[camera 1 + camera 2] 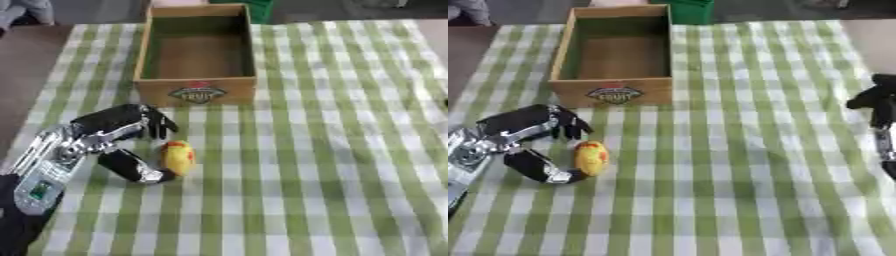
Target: Pick up objects on the table and place them in the box.
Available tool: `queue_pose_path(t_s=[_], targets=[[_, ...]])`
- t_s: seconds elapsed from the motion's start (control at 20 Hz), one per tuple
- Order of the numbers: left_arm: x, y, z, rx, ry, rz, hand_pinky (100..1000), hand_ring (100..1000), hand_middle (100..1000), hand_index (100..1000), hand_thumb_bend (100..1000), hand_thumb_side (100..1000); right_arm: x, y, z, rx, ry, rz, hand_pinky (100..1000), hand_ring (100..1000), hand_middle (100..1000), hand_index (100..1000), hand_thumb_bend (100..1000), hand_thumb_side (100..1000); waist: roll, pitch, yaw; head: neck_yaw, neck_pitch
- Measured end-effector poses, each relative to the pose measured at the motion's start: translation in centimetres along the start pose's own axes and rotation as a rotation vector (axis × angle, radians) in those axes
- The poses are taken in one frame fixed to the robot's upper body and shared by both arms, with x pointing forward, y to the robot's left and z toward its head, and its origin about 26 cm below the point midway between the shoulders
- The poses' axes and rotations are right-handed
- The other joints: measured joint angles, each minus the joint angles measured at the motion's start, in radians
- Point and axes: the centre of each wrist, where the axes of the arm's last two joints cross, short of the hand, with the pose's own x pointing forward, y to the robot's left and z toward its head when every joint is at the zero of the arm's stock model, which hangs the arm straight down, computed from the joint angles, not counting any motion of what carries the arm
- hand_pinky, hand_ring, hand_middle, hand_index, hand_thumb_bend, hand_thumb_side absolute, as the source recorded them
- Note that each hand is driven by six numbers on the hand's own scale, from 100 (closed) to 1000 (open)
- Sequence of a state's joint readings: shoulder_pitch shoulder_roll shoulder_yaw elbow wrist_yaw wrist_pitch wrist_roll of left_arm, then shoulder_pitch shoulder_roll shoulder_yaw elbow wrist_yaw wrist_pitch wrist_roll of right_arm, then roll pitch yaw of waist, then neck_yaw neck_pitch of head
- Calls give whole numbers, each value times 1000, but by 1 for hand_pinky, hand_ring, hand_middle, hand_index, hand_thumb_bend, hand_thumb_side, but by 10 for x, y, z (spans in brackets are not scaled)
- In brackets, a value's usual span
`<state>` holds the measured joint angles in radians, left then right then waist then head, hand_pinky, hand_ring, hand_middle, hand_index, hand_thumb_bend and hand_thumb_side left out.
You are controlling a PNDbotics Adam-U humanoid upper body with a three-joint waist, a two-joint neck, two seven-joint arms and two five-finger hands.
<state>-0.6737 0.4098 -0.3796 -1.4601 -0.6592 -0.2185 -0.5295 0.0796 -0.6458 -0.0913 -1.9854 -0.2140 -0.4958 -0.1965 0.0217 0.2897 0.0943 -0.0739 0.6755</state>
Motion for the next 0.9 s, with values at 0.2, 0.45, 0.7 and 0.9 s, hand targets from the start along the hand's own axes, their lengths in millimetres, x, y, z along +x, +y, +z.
queue_pose_path(t_s=[0.2, 0.45, 0.7, 0.9], targets=[[-2, -4, -2, -1, 9, 11, 450, 547, 514, 749, 445, 504, 0, 0, 0, -1, 1, -1, 653, 586, 564, 775, 100, 457, -2, 0, 0, 1, 0], [-2, -7, -4, 14, 12, 22, 413, 510, 459, 694, 186, 453, 0, 1, 1, -3, 4, -5, 654, 587, 564, 776, 100, 462, -2, 1, 0, 1, 0], [-3, -8, -5, 31, 19, 31, 370, 466, 410, 647, 100, 438, -1, 2, 1, -3, 5, -8, 655, 587, 564, 776, 100, 472, -3, 1, 0, 1, 0], [-4, -9, -5, 58, 21, 48, 351, 444, 388, 624, 100, 459, -1, 2, 1, -3, 7, -13, 656, 587, 564, 776, 100, 477, -5, 1, 2, 1, -1]])
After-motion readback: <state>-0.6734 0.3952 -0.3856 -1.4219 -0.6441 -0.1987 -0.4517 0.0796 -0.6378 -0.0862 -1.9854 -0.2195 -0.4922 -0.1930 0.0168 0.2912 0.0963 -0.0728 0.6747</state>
